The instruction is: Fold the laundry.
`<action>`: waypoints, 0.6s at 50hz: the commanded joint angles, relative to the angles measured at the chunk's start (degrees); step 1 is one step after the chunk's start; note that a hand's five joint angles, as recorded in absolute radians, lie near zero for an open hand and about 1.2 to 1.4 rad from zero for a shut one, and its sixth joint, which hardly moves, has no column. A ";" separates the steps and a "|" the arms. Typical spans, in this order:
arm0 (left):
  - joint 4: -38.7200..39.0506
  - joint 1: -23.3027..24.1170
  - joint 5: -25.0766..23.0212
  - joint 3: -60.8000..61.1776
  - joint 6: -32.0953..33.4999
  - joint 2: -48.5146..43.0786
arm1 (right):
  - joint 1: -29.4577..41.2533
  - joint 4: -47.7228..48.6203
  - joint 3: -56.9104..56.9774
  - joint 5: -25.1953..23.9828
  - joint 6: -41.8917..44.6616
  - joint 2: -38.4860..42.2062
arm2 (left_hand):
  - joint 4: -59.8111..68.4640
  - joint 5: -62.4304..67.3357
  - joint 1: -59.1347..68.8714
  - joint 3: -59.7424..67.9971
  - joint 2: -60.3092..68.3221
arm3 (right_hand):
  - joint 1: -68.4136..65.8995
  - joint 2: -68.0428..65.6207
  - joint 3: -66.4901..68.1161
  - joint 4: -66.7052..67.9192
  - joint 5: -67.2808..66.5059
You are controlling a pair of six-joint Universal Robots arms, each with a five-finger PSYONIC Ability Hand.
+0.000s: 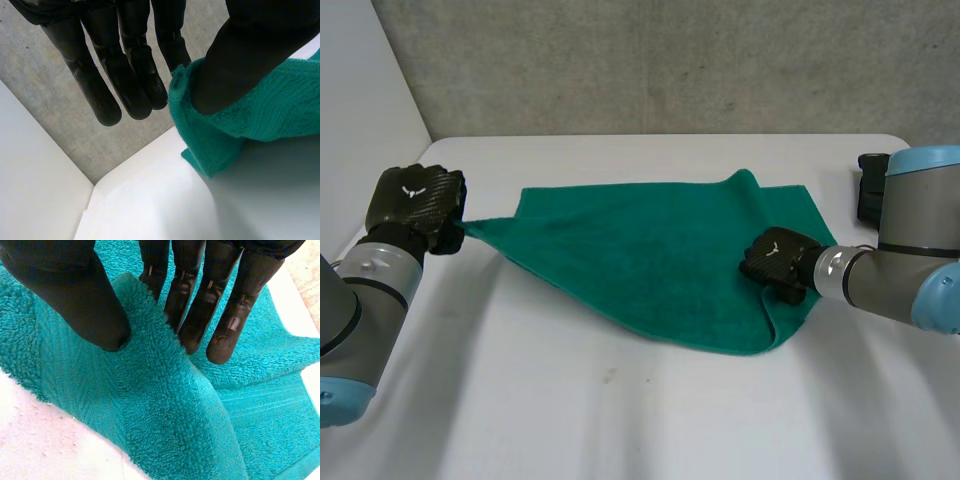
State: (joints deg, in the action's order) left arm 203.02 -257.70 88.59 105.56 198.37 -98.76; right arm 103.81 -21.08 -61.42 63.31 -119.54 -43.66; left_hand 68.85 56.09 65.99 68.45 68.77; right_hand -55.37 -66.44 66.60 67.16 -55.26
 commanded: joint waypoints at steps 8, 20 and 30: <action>-2.45 -1.84 0.00 -0.09 0.44 1.73 | -0.71 -0.63 -3.96 1.11 -2.36 -5.72 | 11.15 13.91 14.01 11.55 11.23 | -24.63 -13.56 13.40 12.84 -14.74; -20.81 -6.76 -0.26 0.70 5.17 9.28 | -10.28 -11.41 -25.29 8.84 -3.25 -26.80 | 11.15 13.91 14.01 11.55 11.23 | -24.63 -13.56 13.40 12.84 -14.74; -32.69 -9.22 -3.95 6.41 22.85 15.35 | -17.58 -19.62 -37.54 8.32 5.89 -36.84 | 11.15 13.91 14.01 11.55 11.23 | -24.63 -13.56 13.40 12.84 -14.74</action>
State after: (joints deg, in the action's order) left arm 174.63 -266.16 87.23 109.31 213.81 -85.49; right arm 89.79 -38.29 -93.86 72.55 -119.47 -76.22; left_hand 68.85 56.09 65.99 68.45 68.77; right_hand -55.38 -66.91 67.29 68.15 -56.57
